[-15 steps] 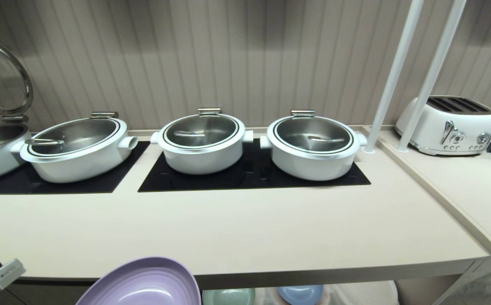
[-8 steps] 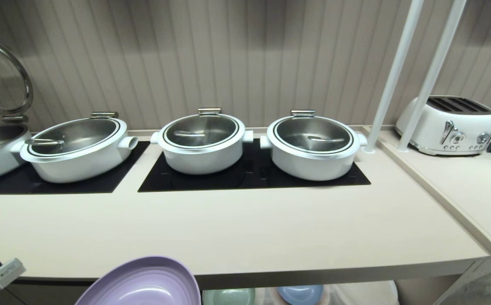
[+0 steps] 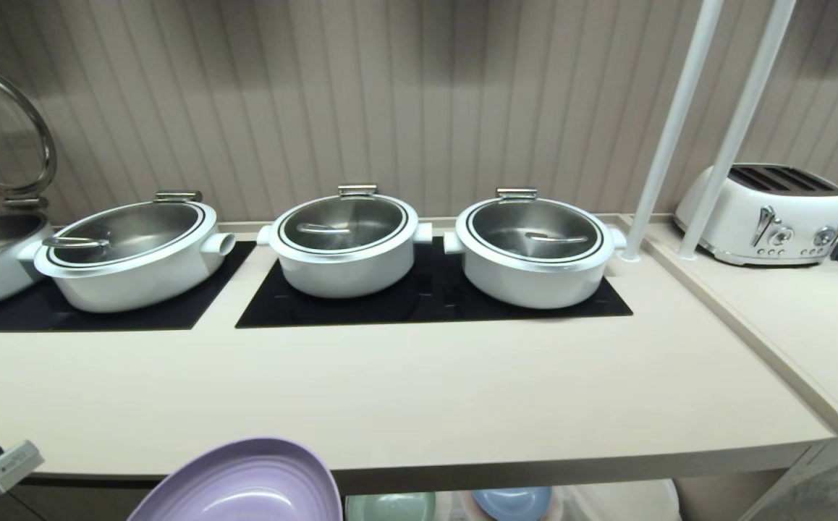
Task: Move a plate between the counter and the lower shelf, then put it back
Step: Put the plate in the cupboard
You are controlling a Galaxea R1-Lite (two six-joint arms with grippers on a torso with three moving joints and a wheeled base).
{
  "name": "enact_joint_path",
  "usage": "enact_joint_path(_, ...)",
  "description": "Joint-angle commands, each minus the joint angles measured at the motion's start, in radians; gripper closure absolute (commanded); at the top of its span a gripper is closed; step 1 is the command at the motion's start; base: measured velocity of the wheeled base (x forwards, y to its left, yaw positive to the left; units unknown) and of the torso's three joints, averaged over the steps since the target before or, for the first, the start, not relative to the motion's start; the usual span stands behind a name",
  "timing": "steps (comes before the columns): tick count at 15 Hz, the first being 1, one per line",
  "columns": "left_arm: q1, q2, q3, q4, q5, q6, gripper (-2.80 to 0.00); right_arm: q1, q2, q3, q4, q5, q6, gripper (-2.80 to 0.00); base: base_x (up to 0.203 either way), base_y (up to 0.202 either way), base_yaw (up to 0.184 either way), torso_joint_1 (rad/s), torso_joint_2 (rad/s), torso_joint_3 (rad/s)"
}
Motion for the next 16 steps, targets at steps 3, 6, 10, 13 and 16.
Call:
enact_joint_path(3, 0.0, -0.01, 0.003, 0.003, -0.002, -0.002, 0.0, -0.001, 0.0, 0.0, 0.0, -0.001, -0.001, 0.0, 0.0, 0.0, 0.0, 0.0, 0.0, 0.0)
enact_joint_path(6, 0.001, -0.026, 0.004, 0.007, 0.002, -0.003, 0.0, 0.0, 0.0, 0.0, 0.0, 0.0, -0.001, 0.0, 0.0, 0.0, 0.0, 0.0, 0.0, 0.0)
enact_joint_path(10, 0.0, -0.035, 0.005, 0.01, 0.007, -0.002, 0.0, -0.001, 0.0, 0.0, 0.0, 0.0, -0.001, 0.0, 0.0, 0.0, 0.0, 0.0, 0.0, 0.0)
enact_joint_path(13, 0.004, -0.044, 0.028, 0.01, 0.009, -0.004, 0.0, 0.0, 0.0, 0.0, 0.0, -0.001, -0.001, 0.0, 0.0, 0.0, 0.0, 0.0, 0.0, 0.0)
enact_joint_path(16, 0.002, -0.052, 0.044, 0.01, 0.004, 0.0, 0.0, 0.0, 0.0, 0.0, 0.0, -0.001, -0.001, 0.0, 0.0, 0.0, 0.0, 0.0, 0.0, 0.0)
